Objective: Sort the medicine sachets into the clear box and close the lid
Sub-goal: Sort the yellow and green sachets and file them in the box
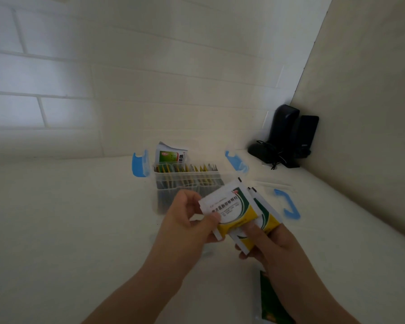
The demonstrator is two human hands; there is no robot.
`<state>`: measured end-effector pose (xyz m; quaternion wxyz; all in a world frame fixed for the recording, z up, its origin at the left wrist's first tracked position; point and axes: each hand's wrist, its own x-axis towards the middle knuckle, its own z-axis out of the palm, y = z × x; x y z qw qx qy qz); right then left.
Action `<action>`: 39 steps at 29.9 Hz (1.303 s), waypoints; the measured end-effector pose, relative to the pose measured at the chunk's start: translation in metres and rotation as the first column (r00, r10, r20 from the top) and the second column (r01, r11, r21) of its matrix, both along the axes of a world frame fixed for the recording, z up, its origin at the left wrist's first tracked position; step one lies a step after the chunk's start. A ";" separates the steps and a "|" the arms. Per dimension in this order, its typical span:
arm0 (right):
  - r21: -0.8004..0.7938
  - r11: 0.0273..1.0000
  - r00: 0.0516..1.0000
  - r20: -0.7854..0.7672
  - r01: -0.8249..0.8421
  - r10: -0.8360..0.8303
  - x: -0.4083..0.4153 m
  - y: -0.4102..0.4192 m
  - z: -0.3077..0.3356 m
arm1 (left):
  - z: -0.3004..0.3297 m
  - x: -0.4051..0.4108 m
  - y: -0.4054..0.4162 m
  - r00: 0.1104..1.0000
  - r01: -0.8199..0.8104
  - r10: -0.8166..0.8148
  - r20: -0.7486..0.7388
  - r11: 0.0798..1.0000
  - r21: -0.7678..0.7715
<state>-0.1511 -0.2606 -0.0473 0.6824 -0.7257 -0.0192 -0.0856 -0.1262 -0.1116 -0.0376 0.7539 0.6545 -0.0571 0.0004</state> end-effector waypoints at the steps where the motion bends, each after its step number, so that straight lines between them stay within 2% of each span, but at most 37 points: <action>1: 0.005 1.000 1.000 0.006 -0.012 0.012 -0.001 0.000 0.001 | -0.002 0.000 -0.002 1.000 0.016 -0.017 -0.019 0.999 -0.031; 4: 0.018 0.997 0.997 0.011 -0.070 0.070 -0.002 0.002 0.002 | -0.006 -0.002 -0.004 0.999 0.051 -0.051 -0.014 0.999 -0.015; 8: 0.045 0.993 0.994 0.018 -0.107 0.107 -0.003 0.007 0.001 | -0.012 0.001 -0.002 0.998 -0.017 0.007 0.068 0.988 0.151; 10: -0.033 0.995 0.994 0.054 -0.090 0.092 -0.004 0.010 0.001 | -0.014 0.001 -0.004 0.988 -0.064 0.026 0.151 0.966 0.250; 12: -0.156 0.987 0.994 0.093 -0.048 0.063 -0.005 0.014 0.001 | -0.013 -0.004 -0.008 0.977 -0.043 -0.017 0.212 0.960 0.277; 15: -0.151 0.988 0.997 0.077 0.042 -0.031 -0.004 0.014 0.000 | -0.013 -0.012 -0.013 0.963 0.027 -0.107 0.249 0.952 0.306; 18: -0.065 0.994 0.995 0.047 0.089 -0.086 -0.005 0.009 0.005 | -0.013 -0.014 -0.012 0.944 -0.063 -0.084 0.318 0.903 0.425; 21: -0.055 0.991 0.991 0.049 0.124 -0.122 -0.004 0.001 0.018 | 0.002 -0.012 -0.007 0.902 -0.146 -0.076 0.424 0.872 0.467; 24: -0.145 0.979 0.987 0.090 0.145 -0.133 0.007 -0.010 0.045 | 0.033 0.011 0.006 0.842 -0.224 -0.046 0.538 0.876 0.426; 26: -0.230 0.958 0.981 0.131 0.174 -0.147 0.023 -0.015 0.065 | 0.053 0.040 0.015 0.815 -0.282 -0.042 0.577 0.842 0.460; 28: -0.344 0.918 0.974 0.172 0.199 -0.146 0.044 -0.017 0.084 | 0.068 0.072 0.021 0.825 -0.294 -0.130 0.550 0.732 0.614; 30: -0.466 0.861 0.976 0.166 0.205 -0.142 0.068 -0.015 0.101 | 0.077 0.102 0.023 0.852 -0.226 -0.308 0.424 0.513 0.828; 33: -0.598 0.789 0.990 0.091 0.143 -0.110 0.100 -0.001 0.116 | 0.082 0.127 0.019 0.805 -0.114 -0.547 0.232 0.240 0.964; 36: -0.772 0.630 0.995 0.043 0.088 -0.086 0.124 0.016 0.122 | 0.082 0.138 0.011 0.733 -0.041 -0.673 0.104 0.110 0.993; 39: -0.888 0.459 0.994 -0.066 -0.018 -0.089 0.143 0.026 0.122 | 0.078 0.144 0.008 0.726 0.081 -0.686 -0.043 0.023 0.996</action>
